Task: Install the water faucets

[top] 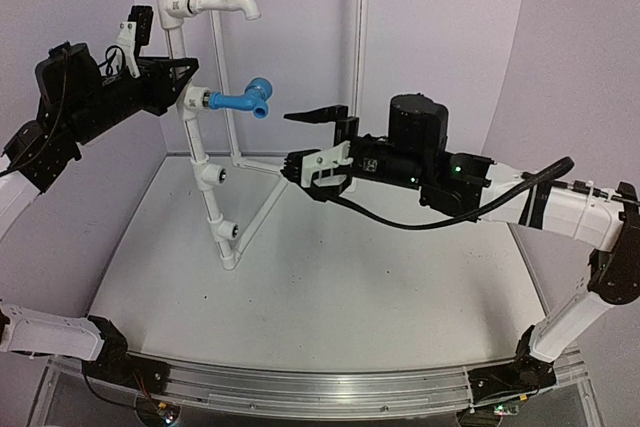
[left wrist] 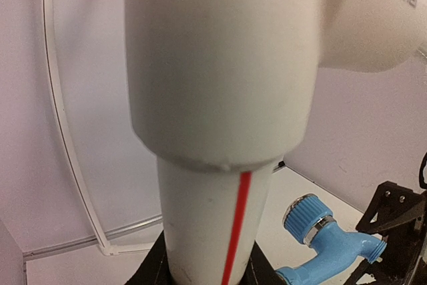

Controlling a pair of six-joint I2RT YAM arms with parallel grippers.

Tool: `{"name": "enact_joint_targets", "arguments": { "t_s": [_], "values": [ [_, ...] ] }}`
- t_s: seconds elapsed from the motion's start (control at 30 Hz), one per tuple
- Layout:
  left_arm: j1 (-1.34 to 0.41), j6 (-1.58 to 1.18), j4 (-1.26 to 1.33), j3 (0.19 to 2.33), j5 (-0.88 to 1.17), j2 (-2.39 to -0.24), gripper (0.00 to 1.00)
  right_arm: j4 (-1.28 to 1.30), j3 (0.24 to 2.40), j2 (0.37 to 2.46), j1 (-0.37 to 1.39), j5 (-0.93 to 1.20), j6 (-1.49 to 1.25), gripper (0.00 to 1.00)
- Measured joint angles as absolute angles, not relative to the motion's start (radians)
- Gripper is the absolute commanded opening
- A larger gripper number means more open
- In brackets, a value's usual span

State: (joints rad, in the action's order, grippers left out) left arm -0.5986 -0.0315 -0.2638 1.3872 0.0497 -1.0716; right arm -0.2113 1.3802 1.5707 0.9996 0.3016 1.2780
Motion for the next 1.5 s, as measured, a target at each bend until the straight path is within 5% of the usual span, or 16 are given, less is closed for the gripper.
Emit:
{"name": "enact_joint_targets", "arguments": {
  "t_s": [0.83, 1.1, 1.27, 1.5],
  "values": [
    [-0.592, -0.033, -0.264, 1.387, 0.070, -1.071, 0.00, -0.272, 1.692, 1.786, 0.982, 0.394, 1.352, 0.48],
    [-0.589, -0.034, -0.264, 1.387, 0.076, -1.072, 0.00, -0.302, 1.757, 1.837, 0.982, 0.395, 1.342, 0.29],
    [-0.588, -0.035, -0.264, 1.387, 0.076, -1.072, 0.00, -0.291, 1.768, 1.847, 0.982, 0.412, 1.312, 0.02],
    [-0.587, -0.035, -0.264, 1.387, 0.077, -1.072, 0.00, -0.269, 1.773, 1.846, 0.987, 0.420, 1.183, 0.00]
  ]
}}
